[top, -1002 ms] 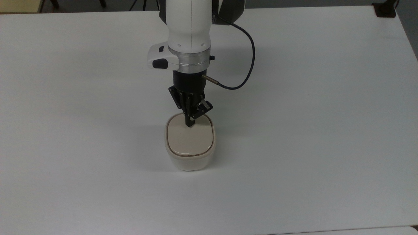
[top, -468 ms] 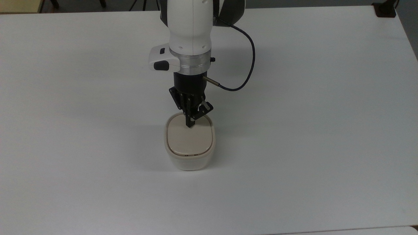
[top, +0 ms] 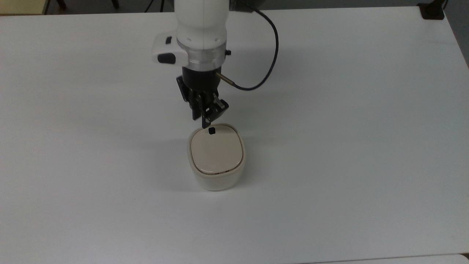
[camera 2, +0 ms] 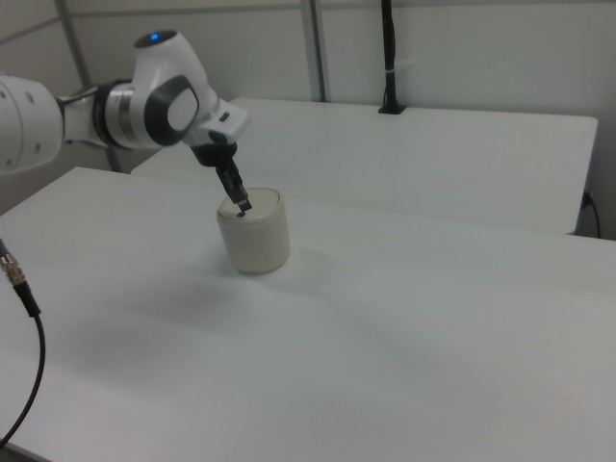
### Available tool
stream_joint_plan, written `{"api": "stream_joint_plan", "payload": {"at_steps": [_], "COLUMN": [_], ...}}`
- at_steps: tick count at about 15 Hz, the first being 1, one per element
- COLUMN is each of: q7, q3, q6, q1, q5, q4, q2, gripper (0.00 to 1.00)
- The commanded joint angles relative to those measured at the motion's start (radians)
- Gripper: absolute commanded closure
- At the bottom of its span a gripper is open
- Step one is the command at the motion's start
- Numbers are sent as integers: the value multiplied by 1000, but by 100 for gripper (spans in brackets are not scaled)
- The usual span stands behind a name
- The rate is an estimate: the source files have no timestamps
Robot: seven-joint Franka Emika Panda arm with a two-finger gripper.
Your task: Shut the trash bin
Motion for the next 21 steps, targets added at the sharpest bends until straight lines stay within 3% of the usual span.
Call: {"api": "stream_joint_plan", "payload": {"at_steps": [1,4,7,12,18,21], "q7": [-16,-103,-258,-433,-711,-855], "q3": [14,14,11,8,-1,-7], "q6": [-126,-235,-355,-481,-483,-479], "q1": [-14,-33,-53,-57,-99,-99], "q5": [11,23,103,117,168,157], "q4": [-10,-11,-20,-65,-62,-53], "q2": [-99,-179,-270,-366,-377,-371], "gripper": [0,0,0,0,0,0]}}
